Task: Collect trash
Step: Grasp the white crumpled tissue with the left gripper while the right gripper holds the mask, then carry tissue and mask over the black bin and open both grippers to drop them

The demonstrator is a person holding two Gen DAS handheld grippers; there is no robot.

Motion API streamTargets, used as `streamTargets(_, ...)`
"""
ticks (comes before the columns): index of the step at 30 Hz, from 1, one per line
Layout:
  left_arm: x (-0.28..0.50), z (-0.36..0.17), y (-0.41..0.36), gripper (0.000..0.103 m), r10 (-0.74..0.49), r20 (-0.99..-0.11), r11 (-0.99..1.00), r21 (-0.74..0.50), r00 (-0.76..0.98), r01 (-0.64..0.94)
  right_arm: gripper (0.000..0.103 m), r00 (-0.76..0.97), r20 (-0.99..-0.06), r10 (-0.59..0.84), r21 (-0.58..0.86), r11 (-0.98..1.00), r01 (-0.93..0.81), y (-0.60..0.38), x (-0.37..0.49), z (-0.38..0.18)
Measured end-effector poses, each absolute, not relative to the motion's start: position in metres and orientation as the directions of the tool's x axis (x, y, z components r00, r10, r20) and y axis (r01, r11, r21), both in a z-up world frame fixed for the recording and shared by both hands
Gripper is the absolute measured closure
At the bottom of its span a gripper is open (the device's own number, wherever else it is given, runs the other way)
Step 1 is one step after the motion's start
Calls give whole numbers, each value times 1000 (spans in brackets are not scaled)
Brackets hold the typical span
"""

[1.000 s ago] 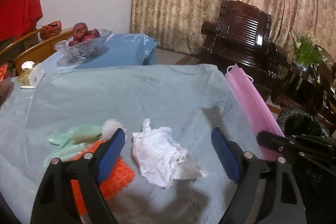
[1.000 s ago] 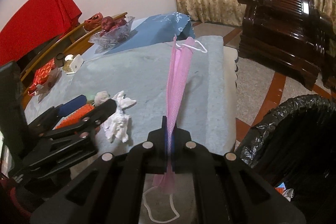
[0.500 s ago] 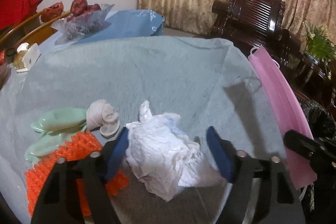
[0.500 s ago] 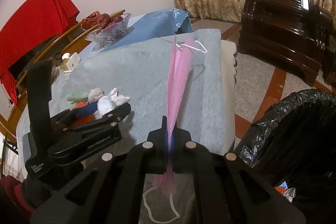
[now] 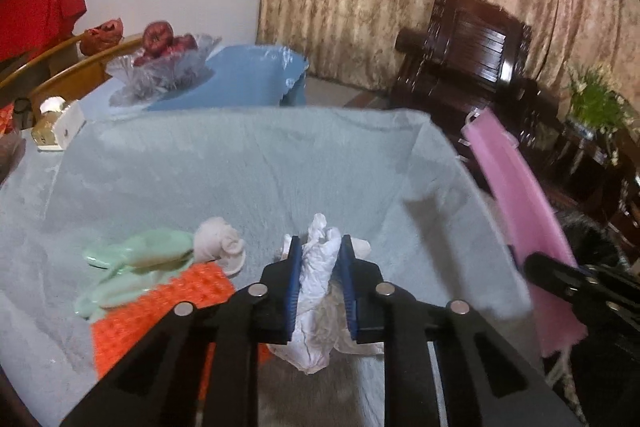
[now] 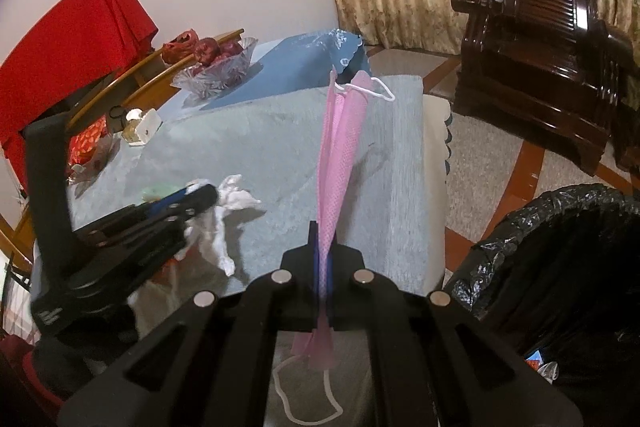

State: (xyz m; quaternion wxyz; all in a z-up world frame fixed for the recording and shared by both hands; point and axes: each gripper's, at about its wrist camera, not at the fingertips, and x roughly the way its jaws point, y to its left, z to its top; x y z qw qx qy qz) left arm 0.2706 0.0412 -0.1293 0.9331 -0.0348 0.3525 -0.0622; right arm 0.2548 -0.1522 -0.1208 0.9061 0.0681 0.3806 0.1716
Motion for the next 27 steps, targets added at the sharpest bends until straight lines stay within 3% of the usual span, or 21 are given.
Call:
streamTargets(6,235,-100,56,85,-179,-601,982,-152,779,108,101,660,-653,372,259,928,-268,-150,245,-111)
streamTargets(27,160,-57,38,85,-227,-542,974,-146,809,176,101,672,-621,404,253,915,-315,-161,176,-76)
